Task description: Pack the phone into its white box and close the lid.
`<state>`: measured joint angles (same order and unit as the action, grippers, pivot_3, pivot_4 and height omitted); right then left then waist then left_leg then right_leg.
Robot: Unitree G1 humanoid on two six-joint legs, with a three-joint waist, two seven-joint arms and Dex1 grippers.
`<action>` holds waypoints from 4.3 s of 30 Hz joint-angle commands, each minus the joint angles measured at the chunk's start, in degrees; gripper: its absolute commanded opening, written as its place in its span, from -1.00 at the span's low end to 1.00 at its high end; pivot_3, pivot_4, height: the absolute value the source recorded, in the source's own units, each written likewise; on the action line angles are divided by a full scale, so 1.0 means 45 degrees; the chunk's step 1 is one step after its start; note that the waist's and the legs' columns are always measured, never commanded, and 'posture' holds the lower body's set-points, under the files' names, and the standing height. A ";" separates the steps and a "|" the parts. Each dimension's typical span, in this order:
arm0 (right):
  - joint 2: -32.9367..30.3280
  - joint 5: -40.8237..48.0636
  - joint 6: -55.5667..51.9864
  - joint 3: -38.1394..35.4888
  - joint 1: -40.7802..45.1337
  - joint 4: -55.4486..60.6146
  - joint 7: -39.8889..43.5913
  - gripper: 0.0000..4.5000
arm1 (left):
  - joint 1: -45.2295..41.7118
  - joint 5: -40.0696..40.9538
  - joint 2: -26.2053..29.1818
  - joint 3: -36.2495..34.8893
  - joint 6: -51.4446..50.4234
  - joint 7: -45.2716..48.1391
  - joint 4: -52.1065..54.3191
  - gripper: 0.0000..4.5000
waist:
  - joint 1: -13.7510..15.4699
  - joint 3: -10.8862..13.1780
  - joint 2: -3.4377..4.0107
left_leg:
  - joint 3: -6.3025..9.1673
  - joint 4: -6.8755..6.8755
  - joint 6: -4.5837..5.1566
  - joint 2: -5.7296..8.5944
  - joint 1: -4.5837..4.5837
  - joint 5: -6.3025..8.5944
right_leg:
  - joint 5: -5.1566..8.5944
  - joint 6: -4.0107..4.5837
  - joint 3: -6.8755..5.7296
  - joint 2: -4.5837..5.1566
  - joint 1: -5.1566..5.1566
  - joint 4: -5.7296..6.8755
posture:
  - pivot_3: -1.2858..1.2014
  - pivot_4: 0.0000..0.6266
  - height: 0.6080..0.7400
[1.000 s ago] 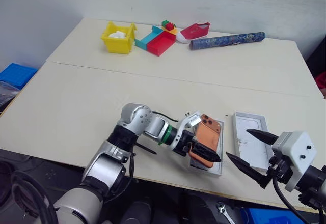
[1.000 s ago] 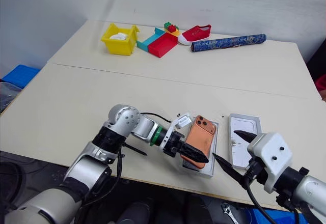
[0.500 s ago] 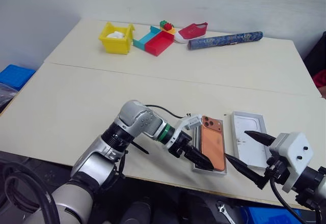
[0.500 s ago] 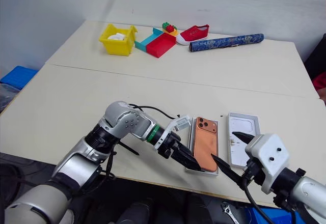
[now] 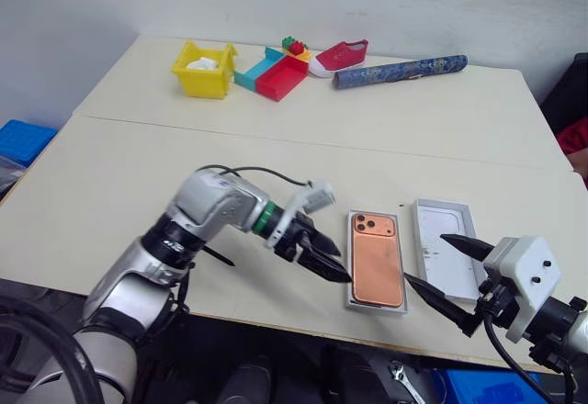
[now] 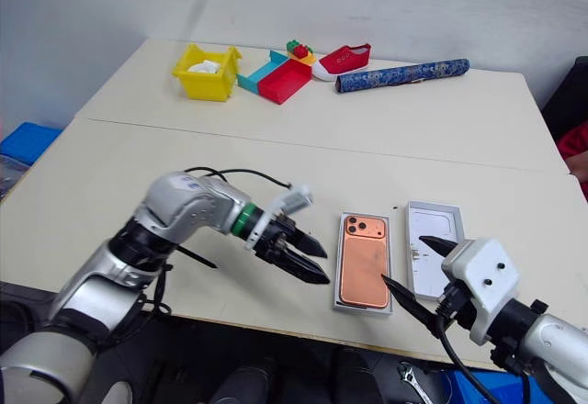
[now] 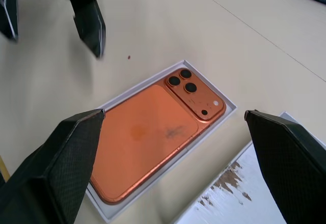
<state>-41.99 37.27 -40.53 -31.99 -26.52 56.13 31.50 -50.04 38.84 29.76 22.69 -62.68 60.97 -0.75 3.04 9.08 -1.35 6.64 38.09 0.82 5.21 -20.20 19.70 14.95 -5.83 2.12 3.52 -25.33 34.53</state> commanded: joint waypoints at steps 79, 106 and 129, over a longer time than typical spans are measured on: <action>0.5189 1.6746 0.0263 0.6921 0.4771 -0.5152 -1.1094 -1.00 | 0.3039 -0.5358 -0.0434 -0.1512 0.9382 0.0888 -0.0539 -0.99 | -0.0367 0.0019 0.0028 | -0.0030 0.0007 0.0056 0.0000 -0.0006 -0.0001 | -0.0009 0.0006 0.0014 0.0001 -0.0024 0.0049 | 0.03 -0.52 1.00; -0.1508 1.2455 -0.1229 -0.0129 -0.1279 -0.1915 -0.3082 -0.08 | 0.1811 -0.6198 -0.3262 -0.0345 1.0965 0.1167 -0.3013 -1.00 | -0.0190 0.0012 0.0014 | -0.0054 0.0027 0.0108 -0.0005 0.0001 0.0022 | -0.0023 -0.0020 0.0031 -0.0001 0.0019 -0.0003 | 0.03 -0.52 1.00; -0.2065 0.0410 0.1051 0.3956 -0.1371 -0.1540 0.1585 -0.98 | 0.0288 -0.8221 -0.1524 0.0010 1.3662 0.2892 -0.6600 -1.00 | 0.0194 0.0015 -0.0010 | -0.0146 0.0073 0.0117 0.0016 0.0009 0.0024 | -0.0056 -0.0072 0.0107 -0.0001 0.0017 -0.0028 | 0.03 -0.52 1.00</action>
<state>-51.89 40.17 -36.31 -15.35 -33.42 49.27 38.62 -47.11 4.16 24.97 21.65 -4.46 76.99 -27.90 3.92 9.15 -1.39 5.98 38.44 1.38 5.29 -20.16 19.83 14.69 -6.17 2.60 3.51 -25.25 34.37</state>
